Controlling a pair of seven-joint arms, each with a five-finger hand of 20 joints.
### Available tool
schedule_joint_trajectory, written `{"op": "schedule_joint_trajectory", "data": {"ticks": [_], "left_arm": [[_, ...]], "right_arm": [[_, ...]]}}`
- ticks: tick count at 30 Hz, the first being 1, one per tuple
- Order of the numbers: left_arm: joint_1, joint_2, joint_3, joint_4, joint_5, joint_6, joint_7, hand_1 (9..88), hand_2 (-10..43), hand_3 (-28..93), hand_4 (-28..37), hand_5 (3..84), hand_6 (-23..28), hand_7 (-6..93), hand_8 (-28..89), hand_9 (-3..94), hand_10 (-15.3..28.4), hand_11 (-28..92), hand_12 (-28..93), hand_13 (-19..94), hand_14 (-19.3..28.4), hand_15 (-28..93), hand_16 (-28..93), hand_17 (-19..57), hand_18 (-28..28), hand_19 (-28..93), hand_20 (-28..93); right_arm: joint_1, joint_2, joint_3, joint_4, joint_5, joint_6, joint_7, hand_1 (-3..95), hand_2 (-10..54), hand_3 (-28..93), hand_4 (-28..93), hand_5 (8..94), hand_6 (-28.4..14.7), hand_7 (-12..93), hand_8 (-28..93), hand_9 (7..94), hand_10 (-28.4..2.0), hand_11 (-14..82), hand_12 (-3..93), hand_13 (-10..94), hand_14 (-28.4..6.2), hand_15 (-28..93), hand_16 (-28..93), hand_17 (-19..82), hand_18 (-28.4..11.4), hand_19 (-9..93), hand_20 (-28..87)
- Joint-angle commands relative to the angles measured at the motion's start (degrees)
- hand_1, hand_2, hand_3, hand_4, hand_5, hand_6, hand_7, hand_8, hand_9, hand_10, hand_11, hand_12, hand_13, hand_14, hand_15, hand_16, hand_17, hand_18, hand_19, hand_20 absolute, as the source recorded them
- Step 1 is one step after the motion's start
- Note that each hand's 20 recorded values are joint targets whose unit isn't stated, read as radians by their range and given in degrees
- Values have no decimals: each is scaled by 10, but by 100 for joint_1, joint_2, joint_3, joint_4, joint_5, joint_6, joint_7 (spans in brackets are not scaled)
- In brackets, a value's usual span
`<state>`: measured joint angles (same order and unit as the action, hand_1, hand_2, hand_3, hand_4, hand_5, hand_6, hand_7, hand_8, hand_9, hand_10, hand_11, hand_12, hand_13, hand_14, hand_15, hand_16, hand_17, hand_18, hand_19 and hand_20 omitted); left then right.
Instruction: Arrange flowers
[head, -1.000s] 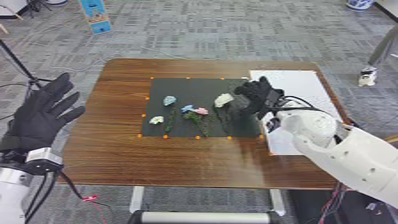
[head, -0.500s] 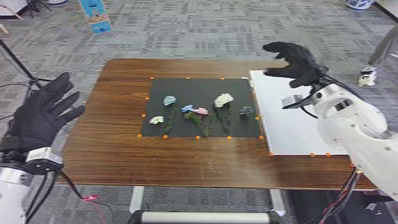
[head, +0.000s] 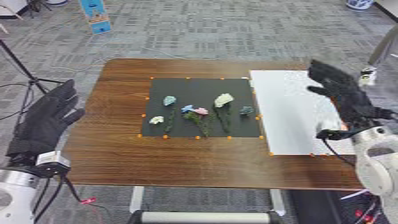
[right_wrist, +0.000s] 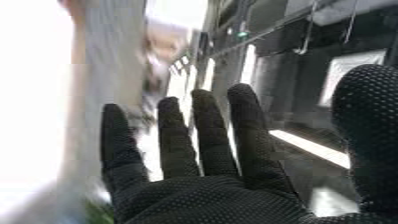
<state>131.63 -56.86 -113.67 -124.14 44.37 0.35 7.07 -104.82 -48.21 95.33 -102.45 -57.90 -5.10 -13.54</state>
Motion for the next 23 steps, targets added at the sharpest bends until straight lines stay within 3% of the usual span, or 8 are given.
{"op": "schedule_joint_trajectory", "data": {"ticks": [1,3,6,7,10,13,17,23], "left_arm": [[111,-261,75,-224,360,-179,-228,355,-88,452,-283,215,27,140,-83,144,73,88,190,87,100,26,77,-139,214,348,58],[125,-298,121,-262,422,-285,-316,341,-92,480,-283,203,23,140,-81,135,70,78,201,83,103,22,84,-145,221,351,55],[120,-312,283,-288,498,-242,-269,311,-95,538,-283,185,16,143,-80,125,68,63,218,86,111,24,89,-148,229,357,52],[106,-307,383,-297,552,-96,-189,311,-95,538,-283,184,16,143,-80,125,68,61,221,87,112,26,89,-148,228,358,52],[-49,-274,572,-256,536,-17,-50,342,-92,490,-283,188,14,145,-82,133,70,61,227,95,111,34,86,-139,207,352,53],[-143,-263,635,-238,595,-134,-74,387,-76,389,-283,195,15,152,-87,139,72,69,223,100,104,38,78,-135,189,345,62],[-104,-350,671,-227,730,-212,-143,349,-93,474,-283,186,13,151,-88,132,69,67,220,95,102,27,81,-134,185,331,70],[-224,-397,733,-112,594,-443,-290,376,-81,419,-283,139,2,151,-81,102,56,32,255,78,108,5,87,-151,228,348,61]], "right_arm": [[-908,-608,253,-479,1763,-656,265,153,-45,799,-247,335,-3,77,-86,316,-89,23,171,215,-100,23,275,20,-231,327,145],[-1105,-717,276,-650,1698,-527,218,150,-48,790,-252,312,-20,69,-75,297,-102,18,176,209,-101,14,286,15,-233,328,142],[-1361,-914,341,-895,1612,-576,325,142,-49,783,-253,303,-33,65,-68,288,-112,15,184,203,-103,8,301,8,-230,328,139],[-1413,-941,312,-957,1542,-563,300,140,-51,783,-254,300,-46,61,-67,286,-117,14,187,197,-105,7,308,3,-227,329,140],[-1450,-1148,203,-1098,1224,-426,244,135,-53,783,-256,295,-80,44,-61,270,-129,5,193,173,-104,-3,324,-9,-216,323,137],[-1405,-1398,161,-1125,1067,-472,225,135,-55,788,-261,287,-81,32,-52,263,-125,-3,198,169,-100,-27,355,-15,-209,318,135],[-1468,-1616,180,-1130,1095,-398,248,142,-56,787,-253,271,-55,46,-59,250,-113,-7,199,159,-97,-43,368,-24,-201,306,133],[-1570,-1735,234,-1113,770,-258,216,146,-60,787,-250,263,-46,51,-60,243,-112,-10,201,153,-104,-57,376,-41,-206,299,129]]}}
